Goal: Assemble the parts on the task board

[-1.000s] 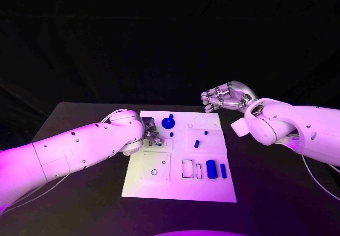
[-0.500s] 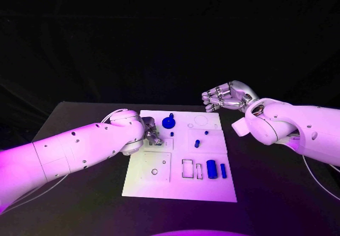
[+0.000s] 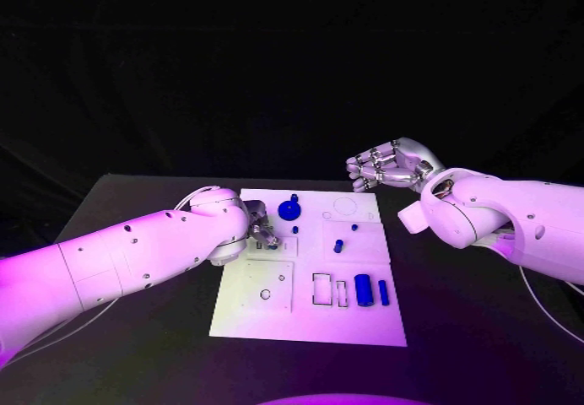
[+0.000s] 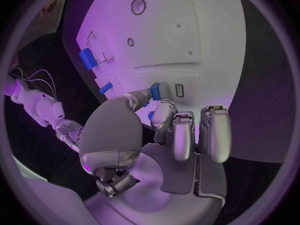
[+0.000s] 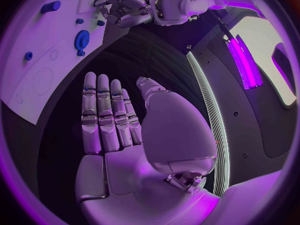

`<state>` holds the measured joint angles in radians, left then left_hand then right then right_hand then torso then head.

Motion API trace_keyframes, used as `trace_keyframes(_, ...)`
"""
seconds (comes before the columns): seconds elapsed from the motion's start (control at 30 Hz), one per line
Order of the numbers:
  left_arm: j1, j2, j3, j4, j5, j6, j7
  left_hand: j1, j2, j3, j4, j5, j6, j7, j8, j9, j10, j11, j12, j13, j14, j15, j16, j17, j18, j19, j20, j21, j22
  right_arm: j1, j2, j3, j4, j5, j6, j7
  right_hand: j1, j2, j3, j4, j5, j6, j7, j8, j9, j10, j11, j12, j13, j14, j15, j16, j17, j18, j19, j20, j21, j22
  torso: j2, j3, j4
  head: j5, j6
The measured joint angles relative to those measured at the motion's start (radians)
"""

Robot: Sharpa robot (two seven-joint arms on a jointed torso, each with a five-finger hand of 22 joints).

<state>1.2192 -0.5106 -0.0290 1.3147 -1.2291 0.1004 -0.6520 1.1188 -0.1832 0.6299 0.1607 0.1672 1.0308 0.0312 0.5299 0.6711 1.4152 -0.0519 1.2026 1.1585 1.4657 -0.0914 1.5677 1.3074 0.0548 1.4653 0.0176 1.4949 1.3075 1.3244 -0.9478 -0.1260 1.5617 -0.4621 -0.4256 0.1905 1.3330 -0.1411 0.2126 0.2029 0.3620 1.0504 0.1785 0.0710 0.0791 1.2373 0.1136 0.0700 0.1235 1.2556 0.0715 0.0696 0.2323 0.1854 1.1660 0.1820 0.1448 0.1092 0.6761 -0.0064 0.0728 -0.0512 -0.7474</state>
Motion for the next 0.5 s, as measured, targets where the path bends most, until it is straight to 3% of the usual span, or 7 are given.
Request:
trace_keyframes(0.33, 0.001, 0.009, 0.001, -0.015, 0.001, 0.008, 0.000, -0.016, 0.003, -0.008, -0.013, 0.000, 0.004, -0.010, 0.001, -0.025, 0.000, 0.000, 0.006, 0.001, 0.000, -0.007, 0.000, 0.000, 0.000, 0.000, 0.000, 0.000, 0.000, 0.000, 0.000, 0.000, 0.000, 0.000, 0.001, 0.000, -0.004, 0.004, 0.000, 0.000, 0.000, -0.003, 0.003, 0.000, -0.001, 0.000, 0.000, 0.000, -0.001, 0.000, 0.000, 0.000, -0.001, 0.000, -0.007, 0.000, 0.000, 0.000, 0.000, 0.0003, 0.0001, 0.000, 0.000)
trace_keyframes(0.5, 0.001, 0.011, 0.001, -0.020, 0.001, 0.009, 0.000, -0.022, 0.004, -0.027, -0.003, 0.000, 0.011, -0.017, 0.001, -0.033, 0.002, -0.002, 0.006, 0.004, 0.000, -0.007, 0.000, 0.000, 0.000, 0.000, 0.000, 0.000, 0.000, 0.000, 0.000, 0.000, -0.001, 0.000, 0.002, 0.000, -0.004, 0.004, -0.003, -0.003, 0.000, -0.003, 0.003, 0.000, -0.001, 0.000, 0.000, 0.000, -0.002, -0.002, 0.002, 0.000, -0.002, 0.000, -0.007, 0.000, 0.000, 0.001, 0.000, 0.0002, 0.0000, 0.001, 0.002)
